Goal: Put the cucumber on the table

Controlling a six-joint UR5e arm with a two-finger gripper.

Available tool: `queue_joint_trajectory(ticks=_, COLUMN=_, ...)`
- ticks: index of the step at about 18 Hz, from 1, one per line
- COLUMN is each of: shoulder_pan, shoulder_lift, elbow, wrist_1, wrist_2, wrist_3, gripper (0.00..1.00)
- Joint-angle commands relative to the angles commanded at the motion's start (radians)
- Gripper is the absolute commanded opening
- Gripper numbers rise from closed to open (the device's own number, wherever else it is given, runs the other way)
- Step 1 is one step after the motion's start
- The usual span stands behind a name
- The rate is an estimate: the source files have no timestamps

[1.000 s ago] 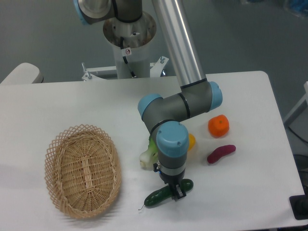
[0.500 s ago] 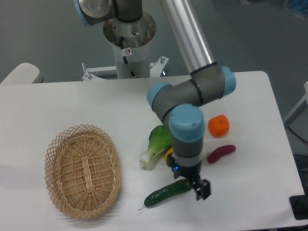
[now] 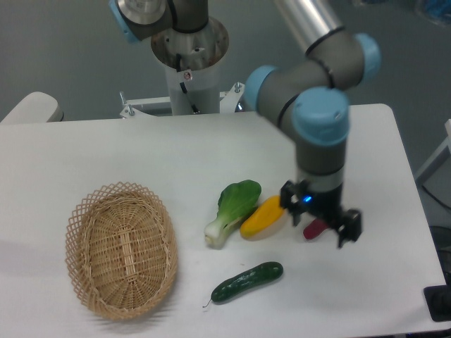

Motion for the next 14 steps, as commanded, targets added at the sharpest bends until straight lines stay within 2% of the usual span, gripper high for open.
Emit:
queue_joint_trajectory(ticks=2, shoulder_pan=0.048, shoulder_lift=0.002, elbow=-0.005, wrist_1=-0.009, wrist_2=-0.002, wrist_3=0.144, gripper=1.0)
queue_joint_trajectory(ticks=4, shoulder_pan=0.094, shoulder_lift=0.008, elbow=-0.003, wrist_1=-0.047, wrist_2=-0.014, wrist_3=0.31, gripper=1.0)
queue_joint_trajectory(ticks=6, shoulder_pan=0.136, shoulder_lift=0.023, elbow=-0.003, wrist_1=-0.077, wrist_2=-0.029, wrist_3=0.419, gripper=1.0)
queue_joint_trajectory(ticks=10, shoulder_pan=0.209, shoulder_lift=0.025, elbow=-0.002, wrist_1=-0.109, wrist_2=-0.097, wrist_3=0.514, gripper=1.0)
queue_joint_trajectory(ticks=14, shoulder_pan=0.223, shoulder_lift=0.032, elbow=-0.008, wrist_1=-0.107, wrist_2=-0.097, wrist_3=0.544, gripper=1.0)
